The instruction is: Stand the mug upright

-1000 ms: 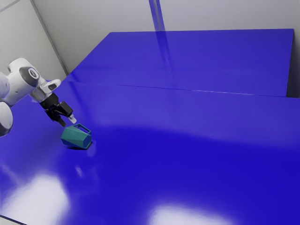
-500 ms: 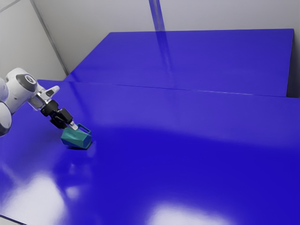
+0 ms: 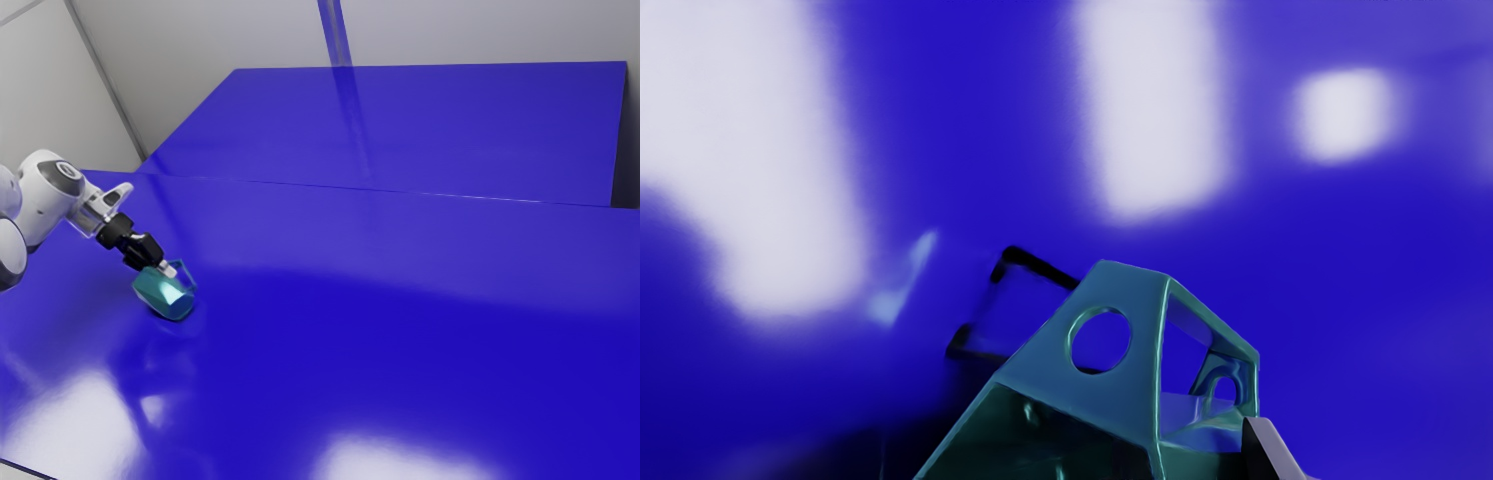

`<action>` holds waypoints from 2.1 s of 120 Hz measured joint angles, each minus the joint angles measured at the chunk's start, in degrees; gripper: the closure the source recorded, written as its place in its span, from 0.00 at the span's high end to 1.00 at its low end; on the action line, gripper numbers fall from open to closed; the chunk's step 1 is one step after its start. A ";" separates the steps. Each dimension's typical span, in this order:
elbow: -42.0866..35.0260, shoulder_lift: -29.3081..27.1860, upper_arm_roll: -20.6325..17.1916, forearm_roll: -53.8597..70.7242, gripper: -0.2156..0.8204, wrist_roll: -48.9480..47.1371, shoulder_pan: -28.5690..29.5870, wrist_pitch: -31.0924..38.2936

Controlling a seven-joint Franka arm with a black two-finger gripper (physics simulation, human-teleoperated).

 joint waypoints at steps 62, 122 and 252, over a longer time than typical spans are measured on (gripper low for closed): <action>0.28 -5.87 -0.28 -1.36 0.04 -2.02 -7.69 -3.01; -0.78 -9.23 3.42 18.07 0.03 -8.28 -30.32 11.00; -2.37 -4.45 3.51 24.67 0.32 -16.64 -39.55 31.19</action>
